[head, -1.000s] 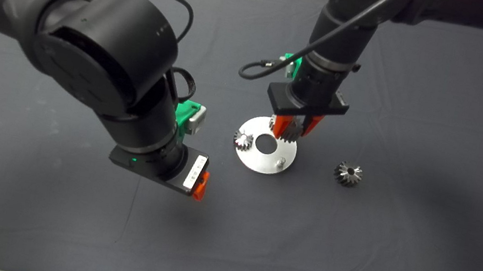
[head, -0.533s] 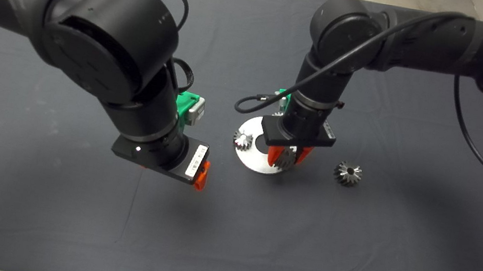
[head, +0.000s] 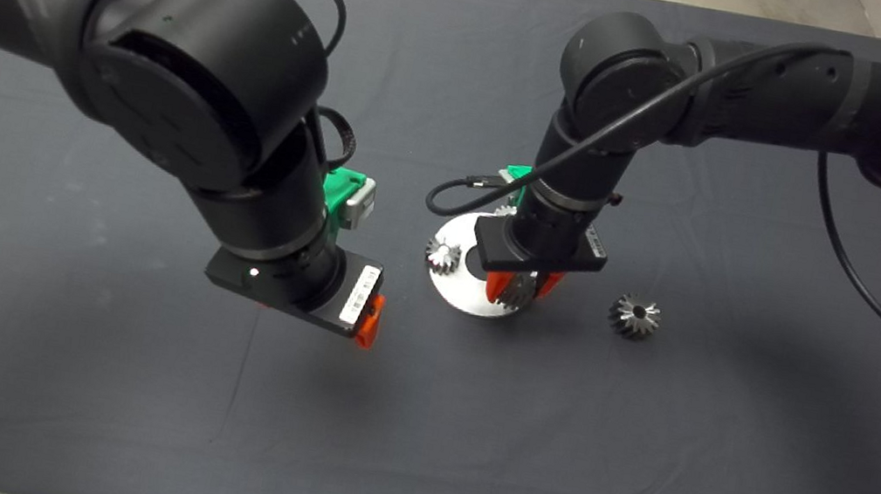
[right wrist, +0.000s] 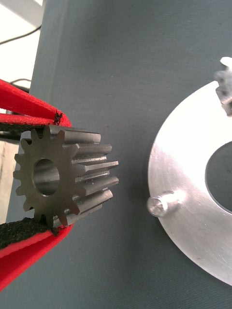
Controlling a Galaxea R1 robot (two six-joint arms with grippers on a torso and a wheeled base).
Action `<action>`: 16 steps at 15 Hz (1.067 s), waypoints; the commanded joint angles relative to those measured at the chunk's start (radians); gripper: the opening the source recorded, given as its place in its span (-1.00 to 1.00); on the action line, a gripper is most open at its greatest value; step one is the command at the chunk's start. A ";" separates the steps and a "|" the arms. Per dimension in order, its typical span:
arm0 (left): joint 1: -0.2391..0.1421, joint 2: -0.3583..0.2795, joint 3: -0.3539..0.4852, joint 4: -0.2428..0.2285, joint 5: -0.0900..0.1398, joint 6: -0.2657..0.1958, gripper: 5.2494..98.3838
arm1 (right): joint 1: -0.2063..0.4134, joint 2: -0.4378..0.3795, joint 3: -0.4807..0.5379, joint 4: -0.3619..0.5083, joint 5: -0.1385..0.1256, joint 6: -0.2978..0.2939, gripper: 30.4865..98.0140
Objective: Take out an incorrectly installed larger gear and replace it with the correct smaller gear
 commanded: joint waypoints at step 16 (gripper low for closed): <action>-0.021 -0.003 0.010 0.033 0.069 0.004 0.69 | 0.003 -0.064 0.166 -0.255 -0.090 0.115 -0.83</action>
